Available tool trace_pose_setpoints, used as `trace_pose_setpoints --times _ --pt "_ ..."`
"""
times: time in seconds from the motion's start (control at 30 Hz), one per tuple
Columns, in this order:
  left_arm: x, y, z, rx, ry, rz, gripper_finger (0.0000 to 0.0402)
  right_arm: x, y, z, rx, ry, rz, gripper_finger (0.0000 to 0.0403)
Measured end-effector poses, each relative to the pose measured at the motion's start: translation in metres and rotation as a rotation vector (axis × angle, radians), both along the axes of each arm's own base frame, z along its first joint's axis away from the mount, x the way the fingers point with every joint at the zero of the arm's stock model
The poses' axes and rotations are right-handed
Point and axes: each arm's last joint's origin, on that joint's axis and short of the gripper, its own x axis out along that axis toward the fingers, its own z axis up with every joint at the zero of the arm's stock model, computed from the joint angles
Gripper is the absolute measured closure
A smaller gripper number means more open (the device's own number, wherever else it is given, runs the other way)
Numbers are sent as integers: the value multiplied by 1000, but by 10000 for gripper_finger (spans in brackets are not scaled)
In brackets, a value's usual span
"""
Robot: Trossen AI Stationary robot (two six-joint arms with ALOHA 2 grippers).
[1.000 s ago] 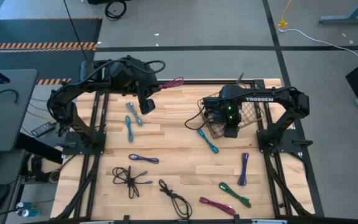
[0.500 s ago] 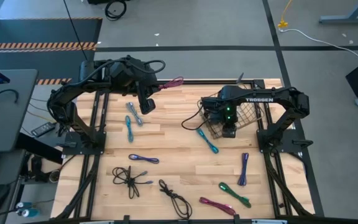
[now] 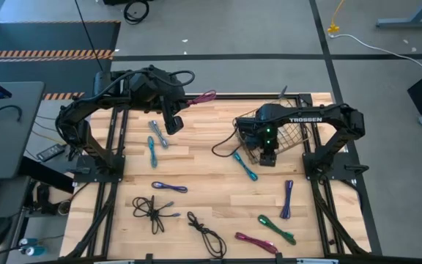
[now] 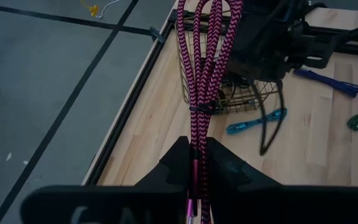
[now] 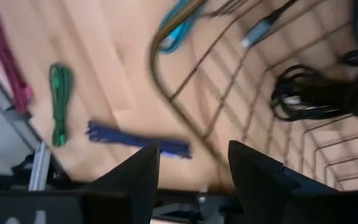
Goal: Pick and place USB-C Cables
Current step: Put the pink charger cable into the wire basket
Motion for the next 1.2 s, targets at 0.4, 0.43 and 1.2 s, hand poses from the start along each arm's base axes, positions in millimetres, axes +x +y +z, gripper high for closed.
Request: trace_pose_setpoints --times 0.4,0.43,1.2 --pt "0 0 0 2 1 -2 370 6 3 -2 -101 -57 91 205" --pt "0 0 0 2 1 -2 370 7 3 -2 -105 -70 91 205" --pt "0 0 0 -1 1 0 370 2 1 -50 -271 -70 119 363"
